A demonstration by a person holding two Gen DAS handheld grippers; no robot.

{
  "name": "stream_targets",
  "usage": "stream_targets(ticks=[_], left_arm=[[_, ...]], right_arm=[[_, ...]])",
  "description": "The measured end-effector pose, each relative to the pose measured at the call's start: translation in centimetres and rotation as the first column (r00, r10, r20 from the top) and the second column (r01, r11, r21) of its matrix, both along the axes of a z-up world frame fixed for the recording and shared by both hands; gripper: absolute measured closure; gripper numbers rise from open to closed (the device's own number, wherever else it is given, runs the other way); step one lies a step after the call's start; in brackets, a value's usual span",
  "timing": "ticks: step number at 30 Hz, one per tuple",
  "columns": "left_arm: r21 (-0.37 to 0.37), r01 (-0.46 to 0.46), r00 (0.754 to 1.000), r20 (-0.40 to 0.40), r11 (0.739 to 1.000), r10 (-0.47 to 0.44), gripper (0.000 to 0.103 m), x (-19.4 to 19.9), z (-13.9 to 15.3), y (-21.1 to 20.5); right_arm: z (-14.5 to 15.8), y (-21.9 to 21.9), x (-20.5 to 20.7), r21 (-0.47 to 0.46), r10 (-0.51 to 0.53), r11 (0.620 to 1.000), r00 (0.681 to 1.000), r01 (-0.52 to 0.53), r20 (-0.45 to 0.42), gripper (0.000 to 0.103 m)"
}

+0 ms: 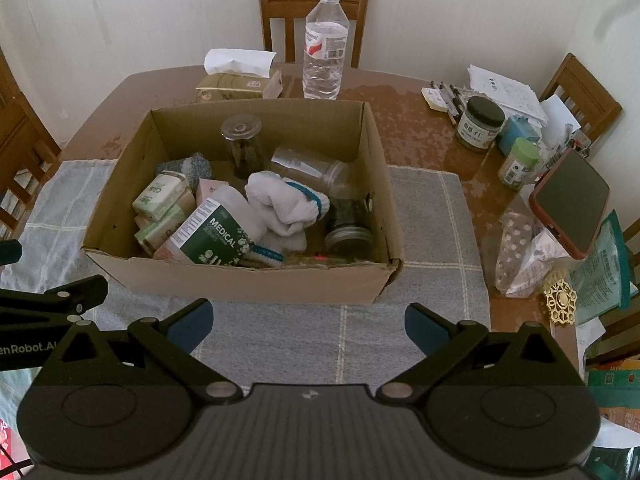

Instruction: Organize objects

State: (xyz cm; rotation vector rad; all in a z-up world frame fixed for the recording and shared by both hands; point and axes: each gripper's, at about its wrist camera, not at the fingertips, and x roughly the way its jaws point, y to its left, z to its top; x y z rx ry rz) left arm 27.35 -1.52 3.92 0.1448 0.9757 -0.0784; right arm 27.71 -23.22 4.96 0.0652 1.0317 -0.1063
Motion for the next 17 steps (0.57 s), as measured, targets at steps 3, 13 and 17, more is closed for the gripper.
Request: stream_targets(ticks=[3, 13, 17], left_arm=[[0.001, 0.0, 1.0, -0.001, 1.0, 0.0, 0.002, 0.0, 0.01, -0.06], [0.001, -0.001, 1.0, 0.002, 1.0, 0.001, 0.002, 0.01, 0.08, -0.12], [-0.001, -0.005, 1.0, 0.004, 1.0, 0.005, 0.002, -0.11, 0.3, -0.39]], right_arm=[[0.01, -0.08, -0.02, -0.001, 0.001, 1.0, 1.0, -0.001, 0.001, 0.0], [0.12, -0.6, -0.07, 0.003, 0.008, 1.0, 1.0, -0.008, 0.004, 0.0], [0.2, -0.75, -0.08, 0.003, 0.018, 1.0, 1.0, -0.018, 0.006, 0.0]])
